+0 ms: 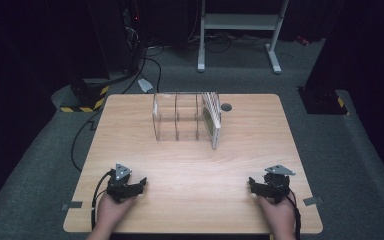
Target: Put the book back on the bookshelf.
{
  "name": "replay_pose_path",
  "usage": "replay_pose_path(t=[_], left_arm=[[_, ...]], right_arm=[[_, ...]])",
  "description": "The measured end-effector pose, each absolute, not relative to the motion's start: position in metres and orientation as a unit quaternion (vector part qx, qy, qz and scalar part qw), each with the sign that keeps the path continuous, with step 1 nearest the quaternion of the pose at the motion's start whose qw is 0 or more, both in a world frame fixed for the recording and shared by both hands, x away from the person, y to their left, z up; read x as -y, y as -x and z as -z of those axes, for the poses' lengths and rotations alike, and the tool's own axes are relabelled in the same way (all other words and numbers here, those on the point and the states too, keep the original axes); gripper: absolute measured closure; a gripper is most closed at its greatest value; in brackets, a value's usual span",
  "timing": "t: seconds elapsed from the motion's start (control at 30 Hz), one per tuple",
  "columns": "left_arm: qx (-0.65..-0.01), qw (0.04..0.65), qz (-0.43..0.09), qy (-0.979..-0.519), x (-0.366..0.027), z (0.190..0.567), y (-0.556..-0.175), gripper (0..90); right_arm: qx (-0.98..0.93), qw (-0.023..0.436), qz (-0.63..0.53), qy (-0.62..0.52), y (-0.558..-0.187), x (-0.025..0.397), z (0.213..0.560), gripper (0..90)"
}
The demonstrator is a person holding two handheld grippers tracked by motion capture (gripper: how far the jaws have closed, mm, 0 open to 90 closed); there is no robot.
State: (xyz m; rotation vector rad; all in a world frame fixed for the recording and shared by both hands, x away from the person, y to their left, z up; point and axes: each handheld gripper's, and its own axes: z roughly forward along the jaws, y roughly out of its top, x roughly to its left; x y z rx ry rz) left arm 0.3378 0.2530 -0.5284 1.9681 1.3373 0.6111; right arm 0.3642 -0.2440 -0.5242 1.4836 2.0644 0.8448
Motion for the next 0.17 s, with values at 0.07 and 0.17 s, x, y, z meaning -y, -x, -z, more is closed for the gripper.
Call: replay_pose_path(t=[0.07, 0.17], left_arm=[[-0.513, 0.336, -0.234, -0.755, -0.253, 0.5284, -0.3378, 25.5], [-0.512, 0.337, -0.234, -0.755, -0.2529, 0.5285, -0.3379, 25.4]], right_arm=[[-0.749, 0.23, -0.307, -0.54, -0.3641, 0.244, 0.5242, 13.6], [-0.749, 0.231, -0.305, -0.54, -0.364, 0.2439, 0.5241, 13.8]])
